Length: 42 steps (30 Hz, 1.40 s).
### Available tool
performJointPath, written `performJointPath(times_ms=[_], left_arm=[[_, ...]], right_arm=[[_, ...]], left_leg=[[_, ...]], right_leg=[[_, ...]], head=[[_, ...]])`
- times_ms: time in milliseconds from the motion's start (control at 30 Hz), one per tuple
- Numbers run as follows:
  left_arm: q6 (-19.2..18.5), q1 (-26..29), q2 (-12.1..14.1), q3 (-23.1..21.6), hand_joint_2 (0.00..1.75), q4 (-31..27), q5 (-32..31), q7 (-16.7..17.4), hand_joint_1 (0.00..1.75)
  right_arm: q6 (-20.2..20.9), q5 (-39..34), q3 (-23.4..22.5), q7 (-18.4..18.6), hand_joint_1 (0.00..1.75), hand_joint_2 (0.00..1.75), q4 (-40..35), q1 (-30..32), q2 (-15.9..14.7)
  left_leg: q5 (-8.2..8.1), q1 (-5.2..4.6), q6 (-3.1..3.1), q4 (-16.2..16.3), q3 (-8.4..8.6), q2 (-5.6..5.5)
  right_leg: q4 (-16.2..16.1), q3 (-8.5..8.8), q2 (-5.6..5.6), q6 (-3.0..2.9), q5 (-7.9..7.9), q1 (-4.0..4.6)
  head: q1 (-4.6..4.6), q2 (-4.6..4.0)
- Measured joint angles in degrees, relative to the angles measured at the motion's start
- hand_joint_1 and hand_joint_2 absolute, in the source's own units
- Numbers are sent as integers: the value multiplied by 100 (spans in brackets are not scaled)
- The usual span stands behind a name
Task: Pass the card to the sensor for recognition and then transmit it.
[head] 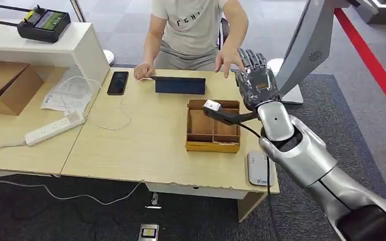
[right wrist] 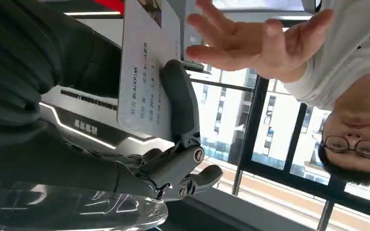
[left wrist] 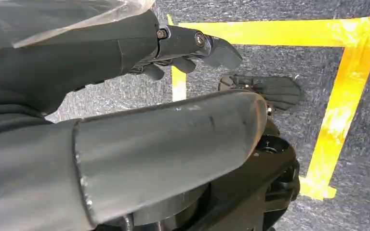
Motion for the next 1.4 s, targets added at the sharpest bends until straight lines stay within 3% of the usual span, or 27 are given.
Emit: performJointPath(times_ms=[233,533,800,833,867,900,1300,1400], left_arm=[[70,7,0,-15,0,0,153,-2,0],[188,18,-11,-15,0,-9,385,310,0],[243,22,-15,-15,0,-28,411,358,0],[243,22,-15,-15,0,-28,411,358,0],[245,22,-15,-15,0,-31,411,358,0],[245,23,-15,-15,0,-31,413,358,0],[313,25,-17,-15,0,-31,396,240,0],[374,24,-15,-15,0,-31,334,120,0]], right_arm=[[-50,-90,238,131,175,175,968,-594,393],[-264,-218,483,76,175,175,2080,-1008,955],[-483,-394,544,30,175,175,2664,-1124,1156],[-485,-394,559,28,162,175,2719,-1136,1182],[-485,-398,570,28,0,175,2780,-1147,1195],[-485,-409,577,30,0,0,2817,-1152,1202],[-724,-682,660,-13,0,0,3145,-1218,1272],[-947,-693,656,-46,0,0,3127,-1303,1232]], left_leg=[[1,0,0,0,1,0],[1,4,-1,1,2,0],[1,4,-1,1,1,0],[1,4,-1,1,2,0],[1,4,-1,2,2,0],[1,4,-1,2,2,0],[1,4,-1,2,3,0],[1,4,-1,5,7,1]], right_leg=[[1,-1,1,-1,1,0],[1,-1,1,-1,1,4],[-1,-1,1,-1,1,4],[-1,-1,1,-1,1,4],[-1,-2,1,-1,1,4],[-1,-1,1,-1,1,4],[0,-2,3,-1,1,5],[-2,-3,3,-2,2,4]], head=[[0,0],[-2,0],[0,0],[0,0],[-2,0],[0,0],[0,0],[0,0]])
